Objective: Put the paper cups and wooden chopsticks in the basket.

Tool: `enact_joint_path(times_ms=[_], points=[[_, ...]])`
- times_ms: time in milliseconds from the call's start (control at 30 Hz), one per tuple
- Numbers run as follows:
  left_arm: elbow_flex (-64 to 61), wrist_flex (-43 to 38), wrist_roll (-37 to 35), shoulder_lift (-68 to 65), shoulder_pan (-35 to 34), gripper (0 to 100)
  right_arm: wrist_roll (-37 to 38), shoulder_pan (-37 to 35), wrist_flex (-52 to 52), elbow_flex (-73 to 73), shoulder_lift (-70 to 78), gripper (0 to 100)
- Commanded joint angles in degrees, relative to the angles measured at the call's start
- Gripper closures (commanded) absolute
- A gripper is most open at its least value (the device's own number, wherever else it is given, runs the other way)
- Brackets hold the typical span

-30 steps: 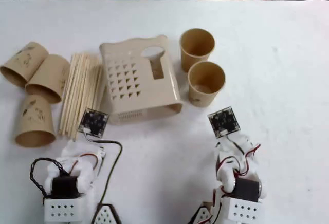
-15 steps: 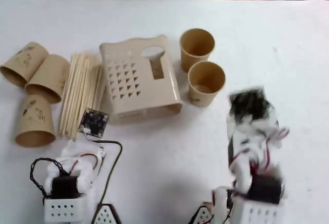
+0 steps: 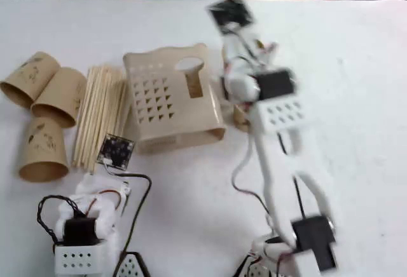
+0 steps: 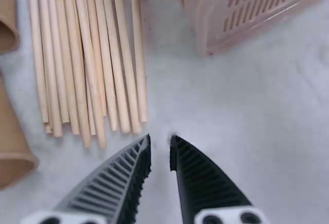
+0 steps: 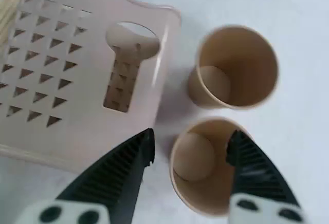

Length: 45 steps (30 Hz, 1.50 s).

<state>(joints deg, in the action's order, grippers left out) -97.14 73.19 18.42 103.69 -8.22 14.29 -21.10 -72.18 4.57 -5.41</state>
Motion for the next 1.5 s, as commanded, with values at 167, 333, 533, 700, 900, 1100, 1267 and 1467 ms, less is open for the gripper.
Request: enact_joint_path(times_ms=[167,333,533,700,900,1100,1267,1467], points=[[0.1,0.2,0.2,0.1,-0.2,92,-0.6,0.0,-3.2,13.8,6.7,75.4],[0.1,0.2,0.2,0.1,-0.2,92,-0.6,-2.4,-3.6,13.4,8.0,75.3],[0.1,0.2,0.2,0.1,-0.2,92,-0.6,-6.9,-2.4,13.5,9.2,75.3],[0.1,0.2,0.2,0.1,-0.2,92,-0.6,-9.3,4.5,11.7,11.0,75.4],[0.1,0.2,0.2,0.1,-0.2,92,-0.6,-7.7,12.5,14.1,20.1,75.5],[0.1,0.2,0.2,0.1,-0.2,92,-0.6,-7.3,4.2,21.3,24.2,75.5],[0.1,0.2,0.2,0.1,-0.2,92,-0.2,-6.9,-16.6,29.6,15.3,75.5],[0.1,0.2,0.2,0.1,-0.2,92,2.7,1.5,-26.2,28.6,1.2,75.3]])
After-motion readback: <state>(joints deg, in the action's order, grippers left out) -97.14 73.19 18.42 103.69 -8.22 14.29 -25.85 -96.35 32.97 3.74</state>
